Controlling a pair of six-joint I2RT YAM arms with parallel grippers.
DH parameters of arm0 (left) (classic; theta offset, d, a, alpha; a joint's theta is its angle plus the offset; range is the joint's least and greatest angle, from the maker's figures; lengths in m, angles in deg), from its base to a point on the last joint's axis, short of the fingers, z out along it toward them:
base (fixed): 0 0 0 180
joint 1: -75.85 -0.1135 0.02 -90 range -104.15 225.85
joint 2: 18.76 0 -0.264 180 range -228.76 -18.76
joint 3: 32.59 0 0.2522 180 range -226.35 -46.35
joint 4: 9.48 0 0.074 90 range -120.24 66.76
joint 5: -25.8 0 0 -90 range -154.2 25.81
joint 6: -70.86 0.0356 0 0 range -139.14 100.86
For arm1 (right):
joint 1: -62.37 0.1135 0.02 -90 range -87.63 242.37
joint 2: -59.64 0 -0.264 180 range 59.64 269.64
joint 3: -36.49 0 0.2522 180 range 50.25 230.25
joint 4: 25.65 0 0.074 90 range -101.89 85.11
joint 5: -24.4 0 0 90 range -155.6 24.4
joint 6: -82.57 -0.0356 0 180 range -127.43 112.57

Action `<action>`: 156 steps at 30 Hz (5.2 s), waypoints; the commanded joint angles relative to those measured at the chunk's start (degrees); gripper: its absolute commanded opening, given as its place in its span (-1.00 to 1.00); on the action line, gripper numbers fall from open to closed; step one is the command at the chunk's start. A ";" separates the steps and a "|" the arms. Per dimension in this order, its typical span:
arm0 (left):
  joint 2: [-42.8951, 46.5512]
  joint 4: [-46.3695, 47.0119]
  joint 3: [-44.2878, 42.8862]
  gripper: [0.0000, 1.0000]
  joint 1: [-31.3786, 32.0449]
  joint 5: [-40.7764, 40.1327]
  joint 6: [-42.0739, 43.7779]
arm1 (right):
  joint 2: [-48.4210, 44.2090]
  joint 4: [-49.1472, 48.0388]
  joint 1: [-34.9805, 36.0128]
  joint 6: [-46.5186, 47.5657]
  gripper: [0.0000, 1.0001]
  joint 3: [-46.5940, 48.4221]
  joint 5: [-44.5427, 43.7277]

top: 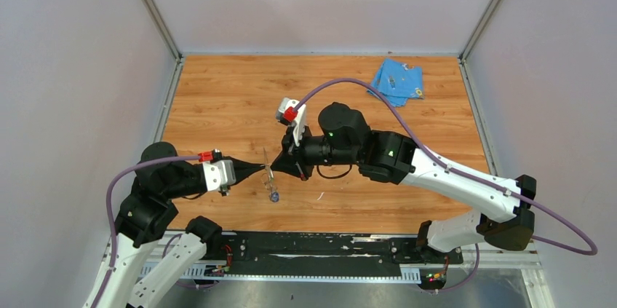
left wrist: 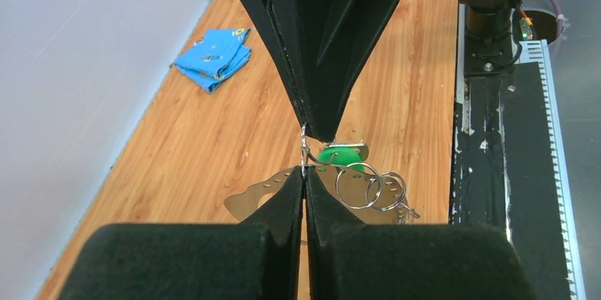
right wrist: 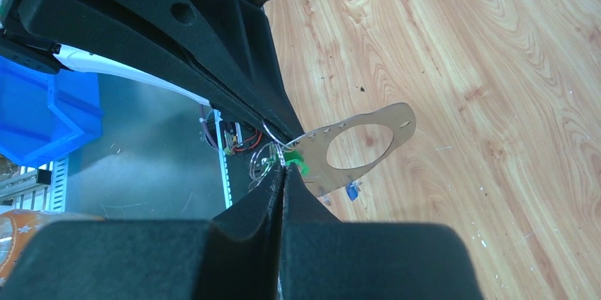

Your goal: Put the keys on the keyring

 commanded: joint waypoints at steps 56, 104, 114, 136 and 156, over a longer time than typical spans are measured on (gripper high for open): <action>-1.68 29.15 -0.43 -1.00 0.30 5.76 -35.76 | -11.79 -21.56 -3.51 7.66 0.00 -11.98 8.27; -1.82 29.35 -1.45 -1.00 0.30 4.85 -35.28 | -7.44 -35.61 -7.74 -6.05 -0.99 -13.47 22.99; -6.94 2.10 -10.64 -0.10 0.30 3.25 -13.42 | -2.65 4.03 -8.52 5.44 -0.99 3.78 19.45; -21.65 -11.98 -16.11 -0.42 0.30 19.65 -2.87 | 9.27 34.34 -4.13 19.95 -0.99 24.97 16.71; -21.34 -11.90 -11.98 -0.41 1.60 21.93 1.06 | 9.99 29.94 -4.13 17.22 -1.00 23.59 22.06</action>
